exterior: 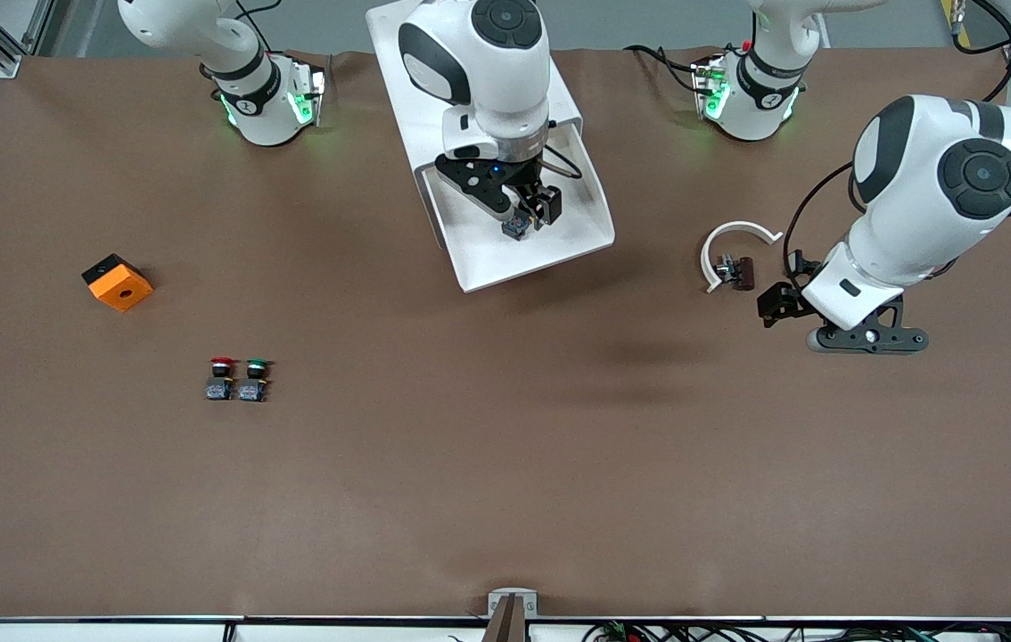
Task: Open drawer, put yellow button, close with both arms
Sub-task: 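Raise the right gripper out of the drawer while the left gripper approaches, then push the drawer closed with the left gripper while the right gripper withdraws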
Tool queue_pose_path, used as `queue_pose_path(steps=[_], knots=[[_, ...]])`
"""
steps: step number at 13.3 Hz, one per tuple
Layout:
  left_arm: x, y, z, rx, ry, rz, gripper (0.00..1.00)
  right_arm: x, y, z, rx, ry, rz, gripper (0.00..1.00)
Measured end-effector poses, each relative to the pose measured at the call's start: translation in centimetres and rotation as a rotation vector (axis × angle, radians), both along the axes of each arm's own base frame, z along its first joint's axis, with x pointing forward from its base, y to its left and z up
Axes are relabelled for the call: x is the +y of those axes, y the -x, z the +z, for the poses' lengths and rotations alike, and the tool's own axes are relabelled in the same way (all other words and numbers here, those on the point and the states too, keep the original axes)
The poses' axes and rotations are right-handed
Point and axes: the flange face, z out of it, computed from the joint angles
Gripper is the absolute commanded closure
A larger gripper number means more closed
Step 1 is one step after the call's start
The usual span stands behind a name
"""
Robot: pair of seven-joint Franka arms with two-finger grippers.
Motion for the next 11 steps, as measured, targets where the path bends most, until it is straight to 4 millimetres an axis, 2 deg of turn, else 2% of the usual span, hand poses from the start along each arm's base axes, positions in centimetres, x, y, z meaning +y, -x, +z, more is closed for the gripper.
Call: queue_pose_path(steps=[2,4,6,8,11], knots=[[-0.3,0.2,-0.3,0.006,0.000,0.011,0.00,-0.9,-1.6,1.4,-0.009,-0.002,0.011,0.00],[-2.6,1.0,-0.9,0.019,0.003,0.015,0.00,-3.5,-4.6,2.9,0.003,0.023,0.090,0.00],[-6.3,2.0,-1.9,0.026,0.015,-0.001,0.00,-7.3,-8.2,4.2,0.017,0.043,0.167,0.00],[-10.3,2.8,-3.6,0.032,0.039,0.013,0.00,-11.9,-11.7,5.0,0.041,0.061,0.248,0.00],[-16.1,4.5,-6.5,0.057,0.073,0.106,0.00,-19.2,-15.3,7.3,0.069,0.068,0.357,0.00]])
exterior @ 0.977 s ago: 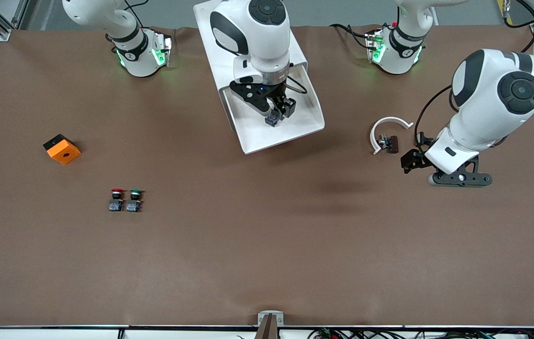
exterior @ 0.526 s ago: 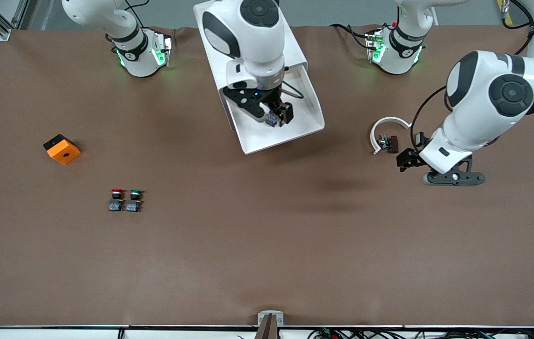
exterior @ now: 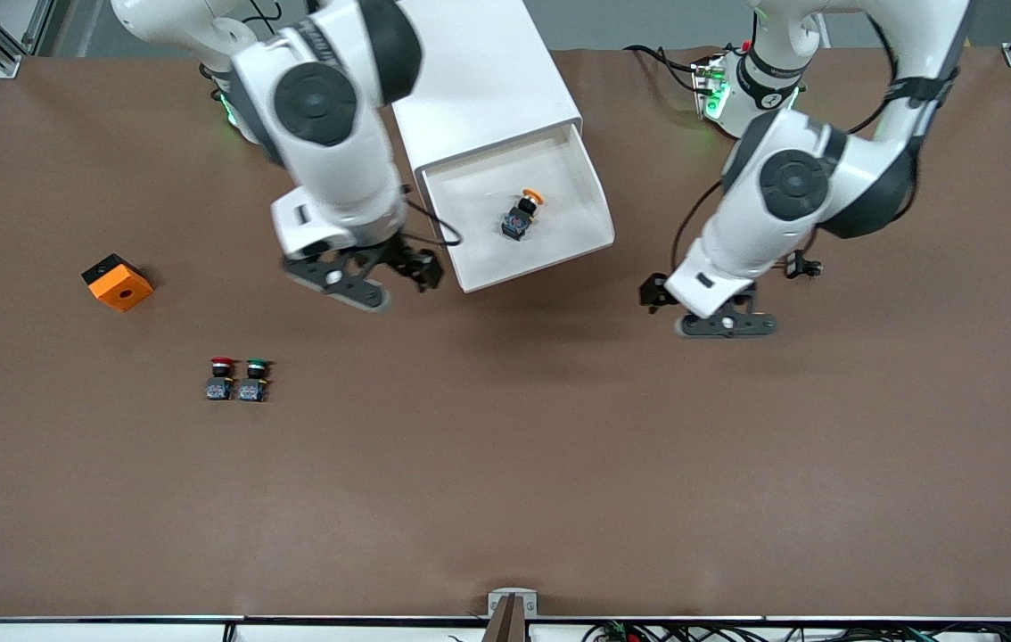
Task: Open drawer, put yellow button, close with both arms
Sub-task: 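Push the drawer closed with the left gripper while the right gripper withdraws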
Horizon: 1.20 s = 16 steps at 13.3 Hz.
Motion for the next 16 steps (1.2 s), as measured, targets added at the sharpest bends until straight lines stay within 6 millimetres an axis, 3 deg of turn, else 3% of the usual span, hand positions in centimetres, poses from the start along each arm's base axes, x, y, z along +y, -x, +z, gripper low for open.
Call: queue_pose_path(steps=[5,9,12,16], knots=[[-7.4,3.2,-4.0,0.085,0.001,0.167,0.00,-14.8,-4.5,3.1,0.045,-0.015,0.182,0.00],[-13.2,8.5,-4.9,0.160,-0.054,0.249,0.00,-24.8,-6.4,3.0,0.078,-0.036,0.288,0.00],[-15.5,12.0,-4.7,0.271,-0.086,0.231,0.00,-30.0,-7.1,2.5,0.087,-0.048,0.313,0.00],[-18.7,16.3,-3.9,0.363,-0.083,0.271,0.00,-32.8,-7.2,1.3,0.097,-0.057,0.337,0.00]])
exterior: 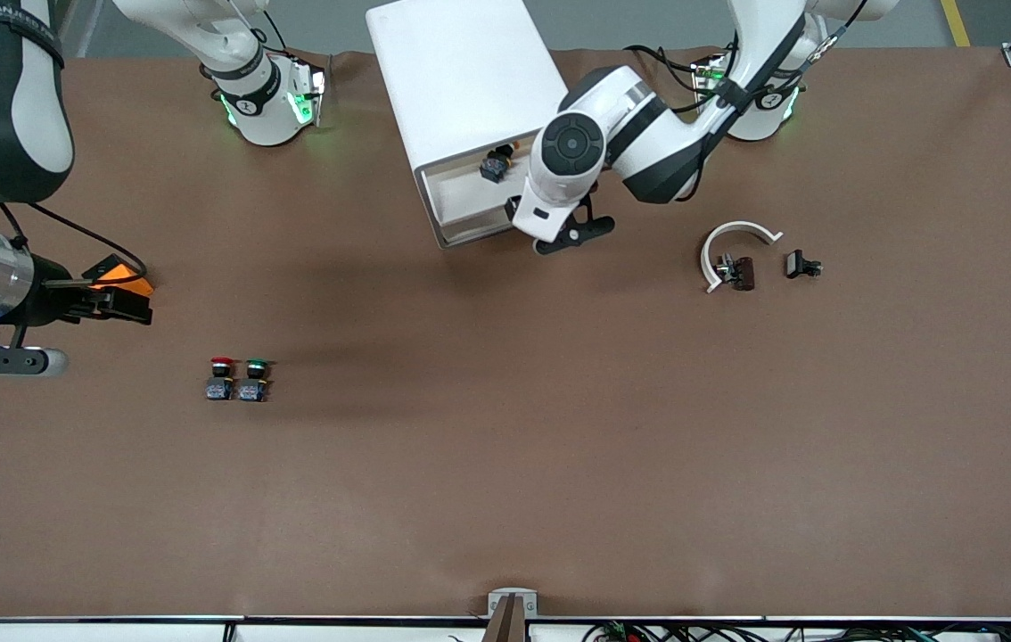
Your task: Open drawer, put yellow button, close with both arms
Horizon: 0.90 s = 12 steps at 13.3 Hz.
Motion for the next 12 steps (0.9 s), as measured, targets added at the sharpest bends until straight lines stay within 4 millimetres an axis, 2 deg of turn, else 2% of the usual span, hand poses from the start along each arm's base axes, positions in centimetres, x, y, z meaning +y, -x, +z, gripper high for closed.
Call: queue_pose_path(steps=[3,5,8,10,12], knots=[[-2.4,3.5,-0.4,0.023,-0.029,-0.011,0.00,-0.5,-0.1,-0.9,0.000,-0.001,0.001,0.00],[-3.4,4.9,-0.6,0.027,-0.041,-0.012,0.00,-0.5,-0.1,-1.2,0.004,-0.001,0.000,0.00],[-3.5,4.9,-0.5,0.025,-0.040,-0.009,0.00,-0.5,-0.1,-1.6,0.005,-0.001,0.000,0.00],[-3.5,4.8,-0.4,0.023,-0.038,-0.007,0.00,-0.6,-0.2,-2.6,-0.009,-0.001,0.000,0.00],[-3.5,3.2,0.7,0.001,-0.024,0.028,0.00,-0.6,-0.1,-3.8,-0.023,-0.002,-0.001,0.00]])
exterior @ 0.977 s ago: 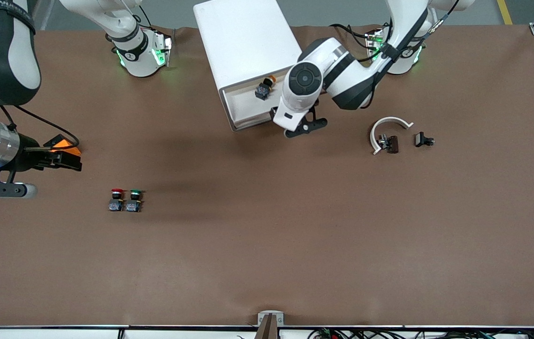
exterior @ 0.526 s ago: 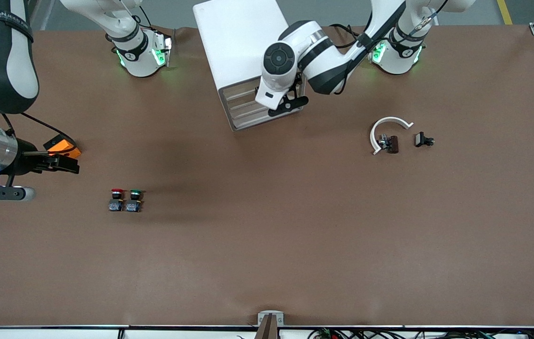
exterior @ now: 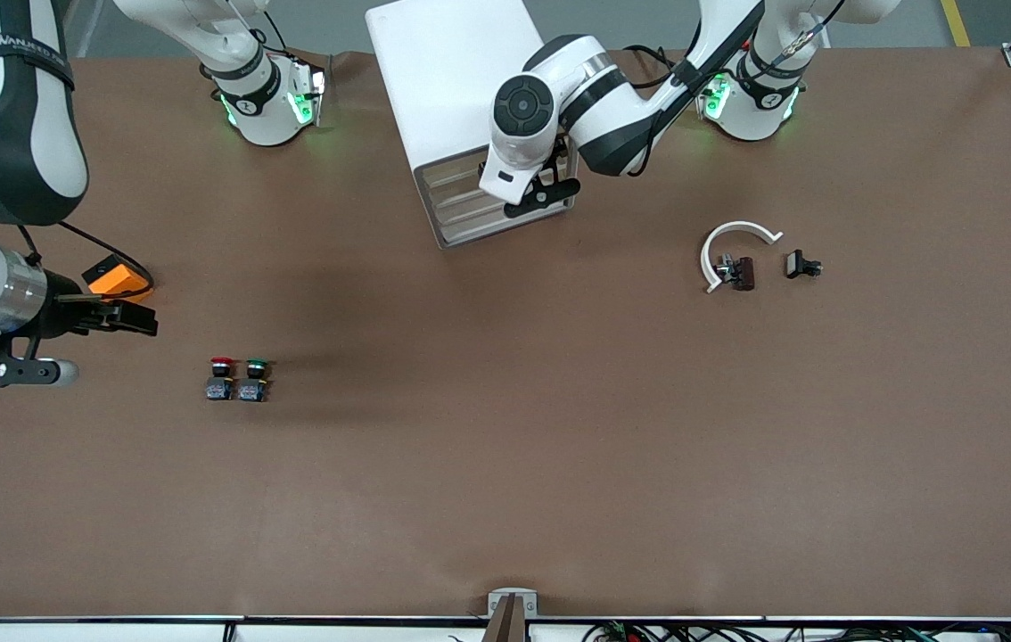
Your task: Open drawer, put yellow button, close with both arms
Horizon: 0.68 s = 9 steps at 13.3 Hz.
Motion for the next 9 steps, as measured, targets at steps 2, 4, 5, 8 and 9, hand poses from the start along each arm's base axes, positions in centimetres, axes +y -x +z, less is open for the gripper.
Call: queue_pose_path(steps=[2,4,5,8,9], knots=[[1.7,-4.8,2.4,-0.081,0.011,0.047,0.00,0.0,0.2,-0.4,-0.004,0.000,0.000,0.00],[5.6,-10.8,5.6,-0.175,-0.025,0.094,0.00,0.0,0.3,0.5,-0.025,-0.001,0.001,0.00],[8.0,-13.5,7.5,-0.215,-0.052,0.119,0.00,-0.1,0.3,1.5,-0.041,-0.001,0.001,0.00],[14.9,-19.4,13.3,-0.326,-0.098,0.151,0.00,-0.9,0.7,4.7,-0.076,0.000,-0.012,0.00],[17.0,-20.6,14.7,-0.349,-0.094,0.131,0.00,-1.1,1.0,5.7,-0.077,0.000,-0.016,0.00]])
